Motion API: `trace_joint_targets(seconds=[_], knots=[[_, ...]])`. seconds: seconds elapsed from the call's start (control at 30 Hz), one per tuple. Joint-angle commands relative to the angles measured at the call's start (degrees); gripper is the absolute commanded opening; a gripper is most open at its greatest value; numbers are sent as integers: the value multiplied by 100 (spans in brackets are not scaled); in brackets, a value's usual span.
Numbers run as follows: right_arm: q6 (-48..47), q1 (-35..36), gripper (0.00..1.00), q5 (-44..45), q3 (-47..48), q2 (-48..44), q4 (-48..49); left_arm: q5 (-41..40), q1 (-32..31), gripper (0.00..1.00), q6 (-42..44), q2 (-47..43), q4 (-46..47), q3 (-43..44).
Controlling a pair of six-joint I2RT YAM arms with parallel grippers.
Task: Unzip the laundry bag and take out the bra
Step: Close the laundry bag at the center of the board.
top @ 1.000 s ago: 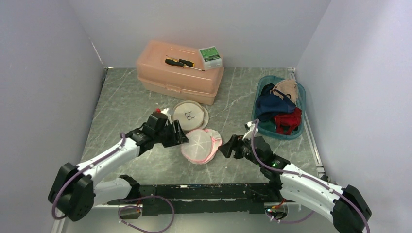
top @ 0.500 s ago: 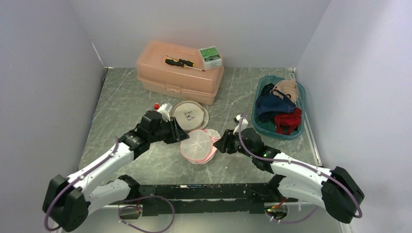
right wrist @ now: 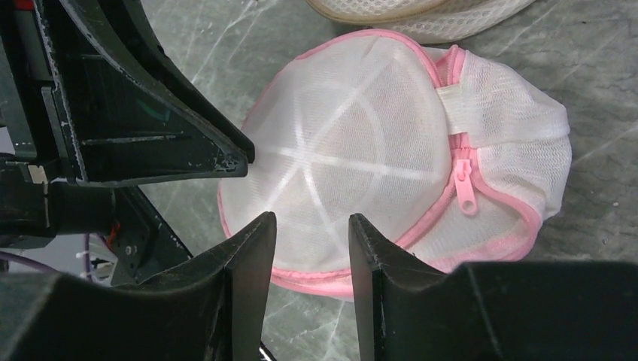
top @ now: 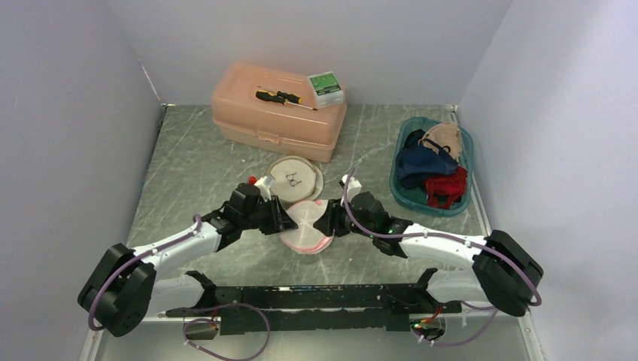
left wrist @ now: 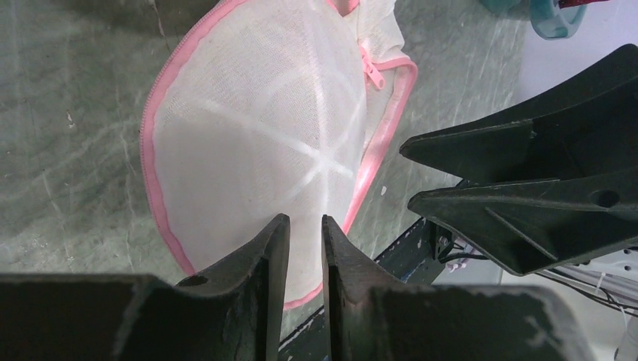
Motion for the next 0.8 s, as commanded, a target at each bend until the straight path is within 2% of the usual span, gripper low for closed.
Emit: trace_joint_targets(seconds=[0.0,0.3,0.53,0.67,0.7,0.73,0.77], knots=[[-156,111,44,156,377,270,274,-40,-38,27,66,194,371,-72],[-482,474,45,654,1016,589,-301,-481,-50,31,409,-206,-255,-81],[-437,471,45,811,876,1231,-159,-907,-50,52,678,-1208,-1343,193],[-407,475,46,813,676,1180,-61,-1312,-50,57,823,-1860,-2135,417],[-457,477,47,855,678,1043,-130,-1440,-50,58,864,-1997,-2336,506],[-655,474,55,1107,766,445,-513,-1882,-50,60,866,-2386,-2873,777],[-733,473,63,1299,819,43,-756,-1946,-50,61,843,-2507,-3045,879]])
